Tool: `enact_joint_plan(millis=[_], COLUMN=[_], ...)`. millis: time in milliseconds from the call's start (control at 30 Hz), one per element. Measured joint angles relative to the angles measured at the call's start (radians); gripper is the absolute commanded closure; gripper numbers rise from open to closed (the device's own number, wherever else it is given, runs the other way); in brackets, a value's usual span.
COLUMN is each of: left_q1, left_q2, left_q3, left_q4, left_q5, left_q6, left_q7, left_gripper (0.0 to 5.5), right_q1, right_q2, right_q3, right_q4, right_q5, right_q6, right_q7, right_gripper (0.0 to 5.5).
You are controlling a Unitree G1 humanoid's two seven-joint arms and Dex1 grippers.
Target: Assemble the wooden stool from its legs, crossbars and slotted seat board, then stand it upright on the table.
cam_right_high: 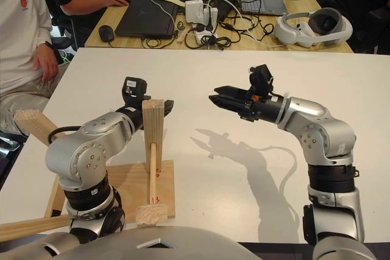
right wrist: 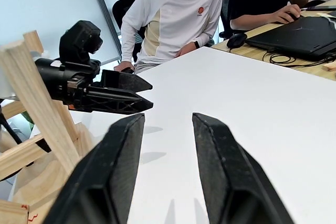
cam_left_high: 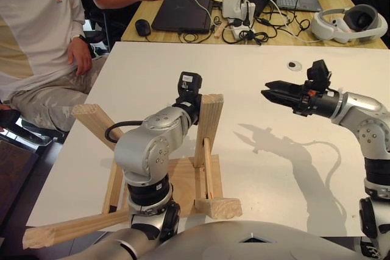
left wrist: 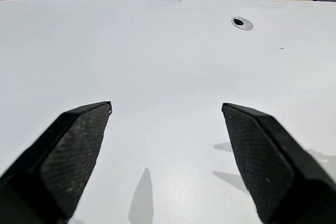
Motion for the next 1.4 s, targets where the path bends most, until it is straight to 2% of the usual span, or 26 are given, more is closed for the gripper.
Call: enact_joint_plan(millis=[100, 233, 367, 500, 567, 733, 900, 1100, 1200, 1400], left_q1=[-0.013, -0.090, -0.196, -0.279, -0.295, -0.324, -0.326, -0.326, -0.326, -0.326], left_q2=[-0.015, -0.072, -0.121, -0.041, 0.026, 0.086, 0.071, 0.052, 0.044, 0.039], left_q3=[0.006, 0.013, -0.007, 0.064, 0.136, 0.228, 0.205, 0.196, 0.190, 0.182], left_q4=[0.003, 0.084, 0.173, 0.209, 0.215, 0.215, 0.181, 0.175, 0.175, 0.176], left_q5=[0.000, 0.009, 0.029, 0.068, 0.087, 0.108, 0.108, 0.107, 0.107, 0.107], left_q6=[-0.005, -0.062, -0.154, -0.251, -0.287, -0.344, -0.356, -0.357, -0.360, -0.364], left_q7=[0.007, 0.029, 0.059, 0.080, 0.089, 0.122, 0.135, 0.139, 0.146, 0.147], left_gripper=[1.58, 1.58, 1.58, 1.58, 1.58, 1.58, 1.58, 1.58, 1.58, 1.58], right_q1=[-0.012, -0.177, -0.237, -0.223, -0.177, -0.107, -0.069, -0.067, -0.067, -0.066], right_q2=[0.026, 0.210, 0.293, 0.279, 0.253, 0.217, 0.203, 0.205, 0.205, 0.210], right_q3=[-0.032, -0.090, -0.078, -0.060, -0.052, -0.017, 0.045, 0.117, 0.164, 0.221], right_q4=[-0.017, -0.025, -0.074, -0.077, -0.078, -0.080, -0.088, -0.095, -0.096, -0.082], right_q5=[0.035, 0.182, 0.291, 0.335, 0.346, 0.344, 0.323, 0.288, 0.242, 0.137], right_q6=[0.009, 0.036, 0.073, 0.125, 0.150, 0.174, 0.181, 0.172, 0.148, 0.075], right_q7=[-0.039, -0.204, -0.244, -0.200, -0.164, -0.106, -0.048, 0.003, 0.030, 0.042], right_gripper=[3.78, 3.78, 3.78, 3.78, 3.78, 2.97, 2.03, 1.25, 1.25, 2.19])
